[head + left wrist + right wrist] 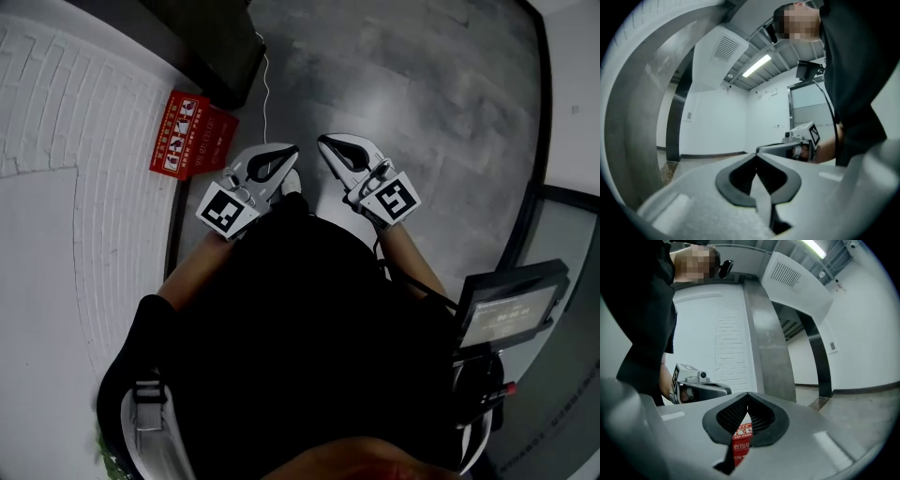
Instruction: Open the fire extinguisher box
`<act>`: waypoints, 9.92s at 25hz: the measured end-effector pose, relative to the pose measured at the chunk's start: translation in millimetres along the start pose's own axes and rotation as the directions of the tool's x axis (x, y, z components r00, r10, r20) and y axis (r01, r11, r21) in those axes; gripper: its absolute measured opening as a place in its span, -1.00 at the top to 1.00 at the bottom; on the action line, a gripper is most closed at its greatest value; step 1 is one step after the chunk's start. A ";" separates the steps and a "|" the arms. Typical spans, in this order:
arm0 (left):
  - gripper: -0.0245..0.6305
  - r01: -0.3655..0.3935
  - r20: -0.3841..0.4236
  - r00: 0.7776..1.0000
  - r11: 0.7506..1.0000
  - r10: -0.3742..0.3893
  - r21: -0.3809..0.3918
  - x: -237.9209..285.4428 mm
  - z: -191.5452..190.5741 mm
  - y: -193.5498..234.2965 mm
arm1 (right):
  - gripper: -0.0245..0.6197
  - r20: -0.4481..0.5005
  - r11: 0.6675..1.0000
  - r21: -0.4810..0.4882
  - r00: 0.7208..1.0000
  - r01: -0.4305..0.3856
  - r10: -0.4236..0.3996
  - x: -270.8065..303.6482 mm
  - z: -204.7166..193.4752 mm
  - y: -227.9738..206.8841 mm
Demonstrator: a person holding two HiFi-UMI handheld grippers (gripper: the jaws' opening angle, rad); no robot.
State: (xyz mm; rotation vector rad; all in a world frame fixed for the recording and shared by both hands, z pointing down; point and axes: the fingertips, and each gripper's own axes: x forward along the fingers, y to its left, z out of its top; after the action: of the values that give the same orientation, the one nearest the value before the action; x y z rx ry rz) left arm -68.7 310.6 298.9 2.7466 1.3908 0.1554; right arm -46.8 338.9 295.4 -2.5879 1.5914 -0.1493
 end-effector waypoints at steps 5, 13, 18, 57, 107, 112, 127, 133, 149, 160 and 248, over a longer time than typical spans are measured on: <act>0.93 -0.026 0.038 0.999 1.000 0.026 0.004 -0.8 10.2 61.9 | 0.90 -0.044 0.999 -0.021 0.998 -0.048 0.047 56.4 4.6 -19.1; 0.93 -0.217 0.060 0.974 0.976 0.218 -0.022 -10.9 23.2 151.6 | 0.90 -0.108 0.967 -0.061 0.965 -0.245 0.238 143.3 16.6 -52.1; 0.93 -0.380 0.051 0.923 0.925 0.381 -0.024 -27.1 20.4 195.8 | 0.90 -0.143 0.905 -0.043 0.899 -0.424 0.415 196.8 12.8 -57.8; 0.93 -0.956 0.052 0.238 0.244 0.970 -0.166 -152.8 2.7 175.8 | 0.90 -0.202 0.261 0.041 0.247 -0.965 0.948 264.9 0.8 56.5; 0.93 -0.908 -0.246 0.193 0.078 0.950 -0.411 -287.5 -301.4 317.9 | 0.81 -0.544 0.647 0.722 0.377 -0.244 0.749 477.3 -456.5 51.2; 0.93 -0.895 -0.264 0.214 0.080 0.941 -0.439 -276.8 -326.0 325.5 | 0.66 -0.562 0.620 0.779 0.332 -0.095 0.758 461.1 -523.1 39.8; 0.93 -0.886 -0.297 0.212 0.055 0.931 -0.461 -265.1 -361.8 334.2 | 0.51 -0.555 0.540 0.826 0.406 0.163 0.726 481.9 -591.0 12.3; 0.93 -0.891 -0.303 0.194 0.039 0.933 -0.452 -268.9 -359.4 328.5 | 0.61 -0.561 0.518 0.825 0.433 0.225 0.706 487.5 -598.7 5.8; 0.93 -0.913 -0.265 0.148 0.029 0.953 -0.408 -279.6 -316.5 313.9 | 0.63 -0.508 0.519 0.847 0.464 0.115 0.726 487.8 -526.6 13.7; 0.93 -0.924 -0.234 0.128 0.031 0.964 -0.380 -288.5 -276.8 327.7 | 0.62 -0.426 0.486 0.874 0.482 0.001 0.765 530.0 -459.1 29.6; 0.93 -0.960 0.075 0.232 0.241 0.970 -0.142 -308.4 -30.7 303.9 | 0.90 -0.211 0.257 0.018 0.247 -0.966 0.946 423.0 -32.9 150.8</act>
State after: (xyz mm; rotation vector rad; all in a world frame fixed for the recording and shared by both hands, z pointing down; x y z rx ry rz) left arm -10.4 -117.6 339.8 2.9720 -0.6019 0.0213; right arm 5.5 -107.5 320.6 -1.1205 2.9874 -0.1735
